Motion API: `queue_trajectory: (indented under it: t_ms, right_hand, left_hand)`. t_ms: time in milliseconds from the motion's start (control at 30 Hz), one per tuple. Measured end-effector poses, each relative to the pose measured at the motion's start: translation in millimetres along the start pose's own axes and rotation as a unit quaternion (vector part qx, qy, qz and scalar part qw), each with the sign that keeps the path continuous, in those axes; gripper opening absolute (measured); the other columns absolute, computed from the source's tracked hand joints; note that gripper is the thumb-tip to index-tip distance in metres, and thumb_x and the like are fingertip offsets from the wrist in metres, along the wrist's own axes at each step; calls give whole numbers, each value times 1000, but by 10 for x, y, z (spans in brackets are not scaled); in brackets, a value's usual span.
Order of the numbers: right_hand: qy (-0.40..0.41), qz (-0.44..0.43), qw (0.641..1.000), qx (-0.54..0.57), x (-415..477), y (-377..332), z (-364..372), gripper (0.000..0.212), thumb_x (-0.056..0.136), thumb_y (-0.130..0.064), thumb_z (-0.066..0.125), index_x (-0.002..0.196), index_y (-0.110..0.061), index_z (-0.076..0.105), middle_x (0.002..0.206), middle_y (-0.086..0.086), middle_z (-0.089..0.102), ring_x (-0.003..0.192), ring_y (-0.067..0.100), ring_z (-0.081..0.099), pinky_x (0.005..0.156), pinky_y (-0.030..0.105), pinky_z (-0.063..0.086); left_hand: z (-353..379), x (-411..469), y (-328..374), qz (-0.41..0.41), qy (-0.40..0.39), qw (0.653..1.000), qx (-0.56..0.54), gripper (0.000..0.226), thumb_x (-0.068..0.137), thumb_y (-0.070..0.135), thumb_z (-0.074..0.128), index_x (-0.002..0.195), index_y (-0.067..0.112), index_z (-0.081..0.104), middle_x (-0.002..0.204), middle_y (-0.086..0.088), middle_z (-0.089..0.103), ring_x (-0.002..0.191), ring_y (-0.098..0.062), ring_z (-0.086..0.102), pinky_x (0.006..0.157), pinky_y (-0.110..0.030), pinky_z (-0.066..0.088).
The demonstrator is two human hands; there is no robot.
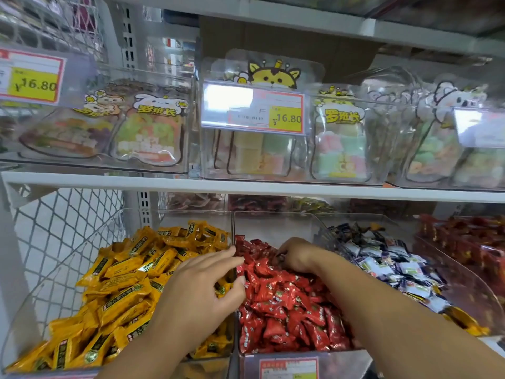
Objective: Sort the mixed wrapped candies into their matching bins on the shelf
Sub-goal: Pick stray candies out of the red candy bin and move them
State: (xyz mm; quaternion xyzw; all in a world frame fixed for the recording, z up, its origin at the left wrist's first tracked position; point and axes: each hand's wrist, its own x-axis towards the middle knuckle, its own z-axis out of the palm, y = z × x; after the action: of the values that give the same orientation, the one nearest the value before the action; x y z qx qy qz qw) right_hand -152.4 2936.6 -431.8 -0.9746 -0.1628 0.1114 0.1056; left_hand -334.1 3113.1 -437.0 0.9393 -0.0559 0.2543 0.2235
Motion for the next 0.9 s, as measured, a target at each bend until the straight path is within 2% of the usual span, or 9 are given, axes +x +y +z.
queue_trajectory:
  t_ms: [100,200,300,433,533,667,733,833,900]
  right_hand:
    - [17,-7,999,35,-96,4,1,31,94,-7,53,120,-16,67,128,5,61,113,22,58,95,26,47]
    - [71,-26,989,127,-253,-18,-88,31,96,-11,55,125,-15,64,133,4,58,118,20,56,96,23,44]
    - [102,-38,961,254,-482,-6,-190,30,92,-13,61,122,-17,65,121,3,65,103,17,61,84,21,46]
    - [87,-55,918,382,-715,90,-184,22,91,-13,63,110,-21,71,107,2,72,93,16,66,88,30,53]
    - [67,-58,880,467,-787,151,-128,17,92,-7,61,106,-12,70,85,9,69,73,15,63,69,25,56]
    - [59,-70,896,434,-854,152,-66,16,89,-6,65,104,-4,70,68,7,62,60,13,54,58,20,49]
    - [53,-76,882,462,-861,151,-69,16,88,-3,65,103,-2,70,72,9,63,60,12,56,58,19,50]
    - [29,-78,838,539,-867,146,-99,19,89,0,62,107,4,66,82,14,63,67,14,61,68,20,55]
    - [27,-77,833,547,-890,130,-124,21,92,-1,58,112,2,65,83,13,63,69,13,63,72,20,56]
  left_hand:
    - [-4,-10,22,-4,2,1000,-1,72,70,73,14,130,53,48,136,42,25,122,22,18,100,-5,3]
    - [-5,-11,31,-5,6,1000,-1,72,70,73,14,130,52,49,137,40,27,121,22,17,100,-4,3]
    - [-1,-8,26,-6,7,1000,-6,70,71,72,16,128,51,51,135,41,28,121,22,19,103,-7,5]
    - [4,-12,29,-6,9,1000,-11,69,72,71,18,127,50,53,135,38,30,121,20,22,107,-13,10]
    - [8,-22,29,-6,12,1000,-12,68,73,71,19,128,49,53,134,38,30,120,20,24,107,-13,11]
    - [12,-25,23,-4,21,1000,-14,67,74,70,22,126,47,56,134,37,35,119,20,26,106,-13,13]
    - [14,-24,23,-5,24,1000,-13,66,73,70,22,125,48,56,132,39,34,119,21,25,104,-9,11]
    - [13,-21,27,-6,26,1000,-13,67,72,71,22,125,49,56,131,41,32,119,22,24,102,-7,8]
    - [10,-20,27,-7,26,1000,-13,67,72,71,21,125,49,56,131,41,32,118,22,23,100,-6,7]
